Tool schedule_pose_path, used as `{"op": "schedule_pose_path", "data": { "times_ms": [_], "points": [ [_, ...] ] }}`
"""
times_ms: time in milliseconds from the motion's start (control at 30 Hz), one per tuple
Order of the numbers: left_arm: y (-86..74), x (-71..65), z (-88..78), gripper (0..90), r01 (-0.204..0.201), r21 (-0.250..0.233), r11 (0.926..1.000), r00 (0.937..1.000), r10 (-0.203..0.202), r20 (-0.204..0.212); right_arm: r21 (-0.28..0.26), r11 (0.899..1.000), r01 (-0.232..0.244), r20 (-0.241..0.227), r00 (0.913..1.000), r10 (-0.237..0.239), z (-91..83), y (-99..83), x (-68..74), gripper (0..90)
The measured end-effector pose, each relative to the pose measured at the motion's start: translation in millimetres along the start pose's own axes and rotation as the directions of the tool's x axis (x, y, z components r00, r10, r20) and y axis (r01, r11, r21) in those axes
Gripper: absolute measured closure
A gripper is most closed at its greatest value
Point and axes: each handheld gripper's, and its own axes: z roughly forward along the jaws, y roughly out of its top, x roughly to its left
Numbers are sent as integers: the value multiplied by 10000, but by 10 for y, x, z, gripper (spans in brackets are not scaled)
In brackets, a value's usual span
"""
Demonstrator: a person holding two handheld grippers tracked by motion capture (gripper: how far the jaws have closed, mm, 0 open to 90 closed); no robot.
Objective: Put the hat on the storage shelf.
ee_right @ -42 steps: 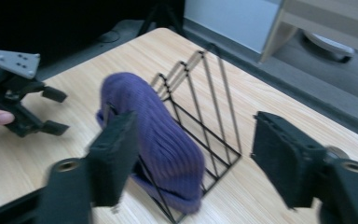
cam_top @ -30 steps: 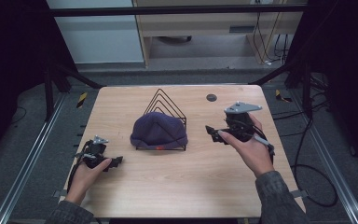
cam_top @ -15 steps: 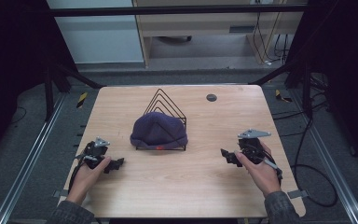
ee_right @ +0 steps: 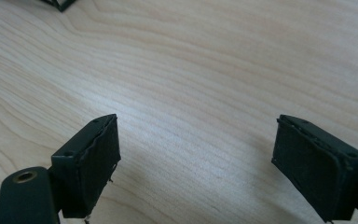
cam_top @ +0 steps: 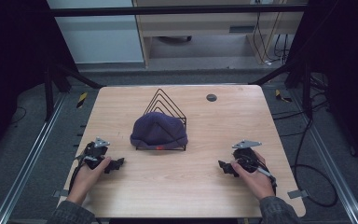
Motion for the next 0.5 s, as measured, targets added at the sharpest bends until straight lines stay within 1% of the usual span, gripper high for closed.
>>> {"op": "schedule_pose_path", "data": {
  "times_ms": [100, 133, 167, 233, 267, 300, 400, 433, 500],
  "points": [
    [0, -1, 0, 0, -4, -2, 10000, 10000, 4, -4, 124, 9999, -93, 17, 10000, 93, 60, -60, 12, 137],
    [0, -1, 0, 0, 0, 1, 10000, 10000, 0, -6, 29, 10000, -5, 167, 9999, 5, 69, -72, 17, 136],
    [1, 0, -1, 0, -28, 28, 10000, 10000, 28, -6, 7, 10000, -14, 170, 9999, 14, 73, -72, 23, 132],
    [2, -1, -1, 0, -30, 28, 10000, 10000, 30, -1, -110, 9998, 169, 332, 9993, -166, 93, -85, 53, 117],
    [2, -1, -1, 0, -30, 30, 10000, 10000, 30, -2, -143, 9988, 469, 508, 9976, -461, 109, -97, 76, 106],
    [2, -2, -1, 0, -29, 31, 10000, 10000, 29, -5, -261, 9985, 481, 567, 9973, -465, 120, -107, 91, 99],
    [5, -4, -1, 0, -49, 60, 10000, 10000, 49, 4, -313, 9985, 451, 575, 9974, -432, 119, -113, 93, 99],
    [8, -7, 0, 0, -36, 78, 10000, 10000, 36, 28, -660, 9970, 398, 602, 9975, -359, 121, -154, 100, 97],
    [9, -7, 1, 0, -50, 77, 10000, 10000, 50, 41, -678, 9970, 376, 667, 9972, -331, 119, -161, 103, 98]
  ]
}}
